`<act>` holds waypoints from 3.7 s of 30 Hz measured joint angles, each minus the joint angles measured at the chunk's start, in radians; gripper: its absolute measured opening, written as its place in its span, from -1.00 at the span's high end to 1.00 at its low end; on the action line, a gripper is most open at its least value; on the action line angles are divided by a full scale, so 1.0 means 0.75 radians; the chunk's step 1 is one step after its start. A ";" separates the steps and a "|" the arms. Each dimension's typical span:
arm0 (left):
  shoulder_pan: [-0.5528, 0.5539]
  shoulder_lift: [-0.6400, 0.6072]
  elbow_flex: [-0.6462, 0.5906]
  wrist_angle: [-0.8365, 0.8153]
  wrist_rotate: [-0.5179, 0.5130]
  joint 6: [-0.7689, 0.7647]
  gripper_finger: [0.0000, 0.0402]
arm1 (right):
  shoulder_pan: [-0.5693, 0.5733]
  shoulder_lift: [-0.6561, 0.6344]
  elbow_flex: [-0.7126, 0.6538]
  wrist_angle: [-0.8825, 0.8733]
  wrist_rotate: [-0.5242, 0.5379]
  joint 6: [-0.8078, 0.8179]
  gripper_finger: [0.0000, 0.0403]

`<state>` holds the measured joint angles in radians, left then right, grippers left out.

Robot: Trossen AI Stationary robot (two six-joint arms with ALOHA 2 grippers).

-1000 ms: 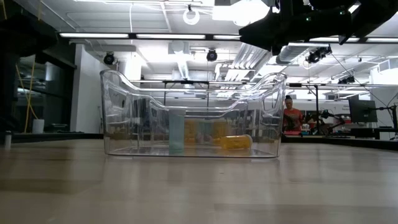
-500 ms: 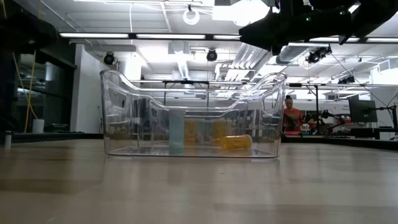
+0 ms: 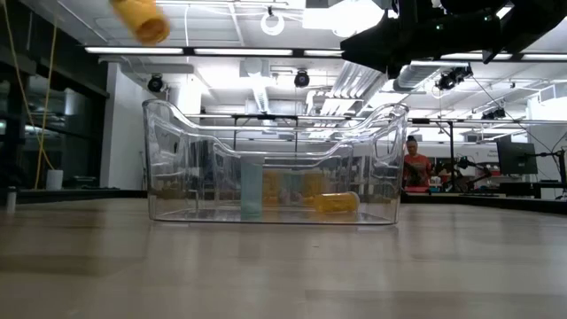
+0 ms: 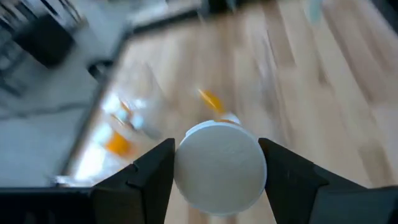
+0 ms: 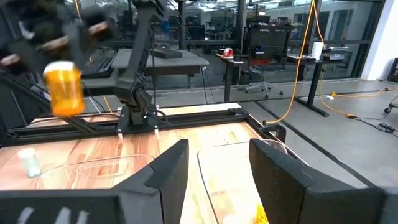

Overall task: Pick and place medicine bottles into bin by pill shape (circle, oval)
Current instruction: Put the orange capsule bottle into the top transparent bin, then put the blue tablet bottle into the bottom transparent bin

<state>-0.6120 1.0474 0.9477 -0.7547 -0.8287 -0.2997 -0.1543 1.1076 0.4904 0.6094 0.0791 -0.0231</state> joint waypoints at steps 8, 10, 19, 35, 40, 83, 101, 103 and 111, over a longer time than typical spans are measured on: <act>0.367 -0.324 -0.461 0.976 0.300 0.557 0.03 | 0.000 0.000 0.000 0.000 0.000 -0.001 0.20; 0.478 -0.338 -0.587 1.243 0.432 0.623 0.03 | 0.000 0.000 0.000 0.000 0.000 -0.002 0.20; 0.940 -0.198 -0.827 2.041 0.889 0.548 0.03 | 0.000 0.000 0.000 0.000 -0.004 -0.004 0.20; 1.069 0.029 -0.828 2.178 0.965 0.473 0.03 | 0.000 0.000 0.000 -0.001 -0.032 -0.004 0.20; 1.069 0.028 -0.828 2.179 0.967 0.472 -0.01 | 0.000 0.000 0.000 -0.001 -0.032 -0.004 0.20; 1.217 0.854 0.101 0.672 0.431 -0.029 -0.03 | -0.001 0.001 0.000 -0.010 -0.031 -0.001 0.20; 1.217 0.853 0.101 0.642 0.495 0.125 -0.11 | -0.001 0.001 0.000 -0.009 -0.030 -0.001 0.20; 1.217 0.853 0.101 0.642 0.495 0.125 -0.15 | -0.001 0.001 0.000 -0.009 -0.030 -0.002 0.20; 1.217 0.853 0.101 0.644 0.454 0.134 -0.29 | -0.001 0.001 0.000 -0.009 -0.029 -0.003 0.20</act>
<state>0.3008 1.6870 1.0233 -0.2714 -0.4879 -0.1995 -0.1551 1.1080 0.4904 0.6029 0.0570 -0.0254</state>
